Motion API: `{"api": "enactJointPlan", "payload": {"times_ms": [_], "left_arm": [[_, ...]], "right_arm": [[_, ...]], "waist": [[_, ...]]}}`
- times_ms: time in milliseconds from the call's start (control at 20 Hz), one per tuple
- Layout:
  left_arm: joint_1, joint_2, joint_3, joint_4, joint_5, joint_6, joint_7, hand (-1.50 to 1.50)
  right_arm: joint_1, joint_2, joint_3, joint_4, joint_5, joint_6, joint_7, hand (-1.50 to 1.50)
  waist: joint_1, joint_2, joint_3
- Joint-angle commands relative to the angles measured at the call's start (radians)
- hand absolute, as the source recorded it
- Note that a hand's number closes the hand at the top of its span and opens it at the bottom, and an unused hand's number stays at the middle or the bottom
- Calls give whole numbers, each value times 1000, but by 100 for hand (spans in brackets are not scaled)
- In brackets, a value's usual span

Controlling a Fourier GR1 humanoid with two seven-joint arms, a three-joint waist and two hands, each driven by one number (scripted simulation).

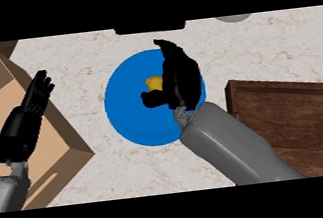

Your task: Pick the lemon from the tray and place it in the plate

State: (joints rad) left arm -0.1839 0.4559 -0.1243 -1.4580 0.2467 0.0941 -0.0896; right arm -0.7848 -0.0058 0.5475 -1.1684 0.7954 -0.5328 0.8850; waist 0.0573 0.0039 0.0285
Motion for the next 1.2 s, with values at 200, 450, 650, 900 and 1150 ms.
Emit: {"api": "enactJointPlan", "payload": {"times_ms": [200,450,650,900,1150], "left_arm": [[55,-40,-16,101,-5,-8,-8,0],[84,-65,-24,97,-26,24,-22,0],[123,-44,1,63,-4,8,-18,0],[128,-59,-12,53,-13,11,-6,0],[143,-36,19,44,14,-13,5,0]], "right_arm": [[1,6,-57,23,-133,-321,-97,-150],[87,6,-137,-79,-288,-403,-251,-150],[243,-26,-154,-189,-393,-411,-407,-150],[371,-145,-183,-300,-564,-280,-594,-150],[530,-242,-213,-394,-705,-139,-778,-150]], "waist": [[-22,12,-28],[-41,12,-26],[-52,5,-26],[-64,5,-25],[-73,1,-25]]}}
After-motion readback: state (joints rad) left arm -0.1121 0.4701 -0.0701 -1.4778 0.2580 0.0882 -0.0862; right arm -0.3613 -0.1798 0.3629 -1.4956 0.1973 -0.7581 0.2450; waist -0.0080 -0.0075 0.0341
